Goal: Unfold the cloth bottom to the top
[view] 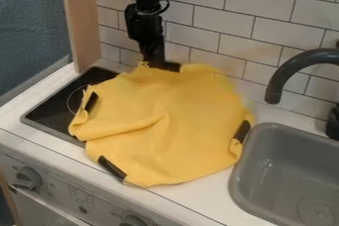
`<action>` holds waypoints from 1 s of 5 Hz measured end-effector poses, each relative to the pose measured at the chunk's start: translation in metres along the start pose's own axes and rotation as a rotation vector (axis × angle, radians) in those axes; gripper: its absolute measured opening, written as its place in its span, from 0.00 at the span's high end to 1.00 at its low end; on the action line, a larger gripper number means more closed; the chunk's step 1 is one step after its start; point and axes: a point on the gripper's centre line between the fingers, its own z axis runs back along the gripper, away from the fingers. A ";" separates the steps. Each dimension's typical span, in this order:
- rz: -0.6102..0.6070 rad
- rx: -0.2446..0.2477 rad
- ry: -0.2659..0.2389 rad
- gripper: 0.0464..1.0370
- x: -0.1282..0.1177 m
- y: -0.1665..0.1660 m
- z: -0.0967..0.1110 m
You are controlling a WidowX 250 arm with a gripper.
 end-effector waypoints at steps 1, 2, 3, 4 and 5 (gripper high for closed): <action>-0.008 -0.038 -0.014 0.97 0.003 -0.003 -0.011; 0.007 -0.034 -0.016 0.81 0.003 -0.002 -0.013; 0.020 -0.031 -0.021 0.54 0.004 -0.002 -0.014; 0.020 -0.020 -0.021 0.23 0.004 0.000 -0.013; 0.020 -0.003 -0.010 0.02 0.006 0.003 -0.014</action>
